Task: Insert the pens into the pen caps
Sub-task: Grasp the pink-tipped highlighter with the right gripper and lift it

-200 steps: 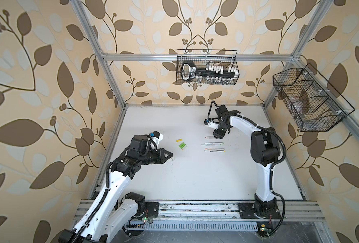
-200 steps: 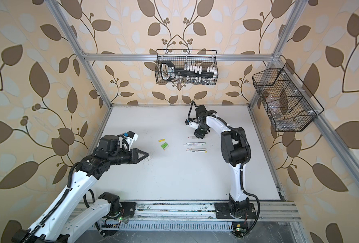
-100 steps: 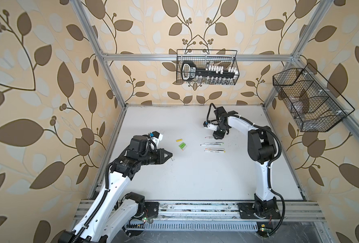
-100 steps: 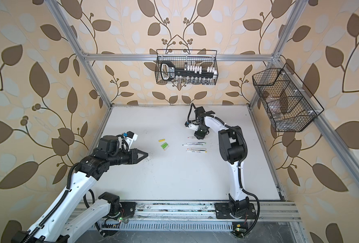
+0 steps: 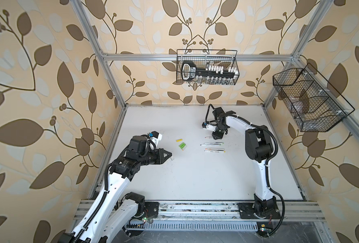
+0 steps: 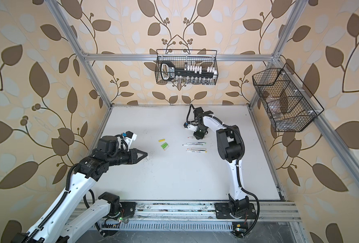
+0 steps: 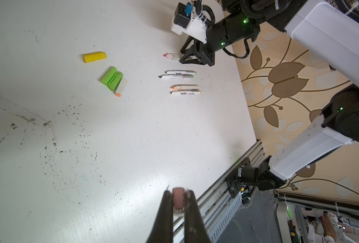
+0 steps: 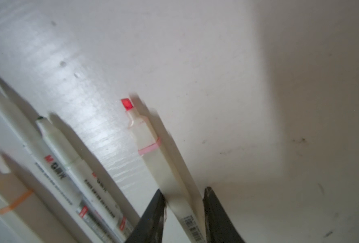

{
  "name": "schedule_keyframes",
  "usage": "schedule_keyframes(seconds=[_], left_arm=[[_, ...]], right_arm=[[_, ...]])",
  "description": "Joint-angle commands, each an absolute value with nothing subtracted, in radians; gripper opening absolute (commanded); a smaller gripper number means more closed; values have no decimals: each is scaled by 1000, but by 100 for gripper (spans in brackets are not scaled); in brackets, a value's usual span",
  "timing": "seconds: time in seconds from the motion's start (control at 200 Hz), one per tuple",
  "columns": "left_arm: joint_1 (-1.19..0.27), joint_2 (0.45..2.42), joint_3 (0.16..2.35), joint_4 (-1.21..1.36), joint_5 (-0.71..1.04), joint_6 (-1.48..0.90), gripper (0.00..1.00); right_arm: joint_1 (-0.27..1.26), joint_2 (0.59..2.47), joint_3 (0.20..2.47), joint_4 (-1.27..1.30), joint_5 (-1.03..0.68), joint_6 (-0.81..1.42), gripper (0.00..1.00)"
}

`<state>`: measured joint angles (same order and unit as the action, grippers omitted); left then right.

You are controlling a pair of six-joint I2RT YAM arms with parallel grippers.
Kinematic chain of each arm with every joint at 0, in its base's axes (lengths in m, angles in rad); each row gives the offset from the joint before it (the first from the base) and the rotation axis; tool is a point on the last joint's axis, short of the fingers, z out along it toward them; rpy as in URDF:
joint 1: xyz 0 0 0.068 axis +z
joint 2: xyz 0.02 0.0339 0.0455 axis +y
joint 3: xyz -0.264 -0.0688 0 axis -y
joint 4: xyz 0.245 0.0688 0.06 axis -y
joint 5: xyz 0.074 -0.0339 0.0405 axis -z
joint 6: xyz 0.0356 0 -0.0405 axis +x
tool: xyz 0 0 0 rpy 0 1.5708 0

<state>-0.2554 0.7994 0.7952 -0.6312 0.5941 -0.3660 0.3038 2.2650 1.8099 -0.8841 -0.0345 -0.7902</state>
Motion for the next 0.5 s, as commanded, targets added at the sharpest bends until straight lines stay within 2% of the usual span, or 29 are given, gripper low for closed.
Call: schedule_keyframes(seconds=[0.0, 0.265, 0.495], left_arm=[[-250, 788, 818, -634, 597, -340, 0], [-243, 795, 815, -619, 609, -350, 0], [-242, 822, 813, -579, 611, -391, 0]], right_arm=[[325, 2319, 1834, -928, -69, -811, 31], [357, 2335, 1819, -913, -48, -805, 20], [383, 2278, 1759, -822, 4, -798, 16]])
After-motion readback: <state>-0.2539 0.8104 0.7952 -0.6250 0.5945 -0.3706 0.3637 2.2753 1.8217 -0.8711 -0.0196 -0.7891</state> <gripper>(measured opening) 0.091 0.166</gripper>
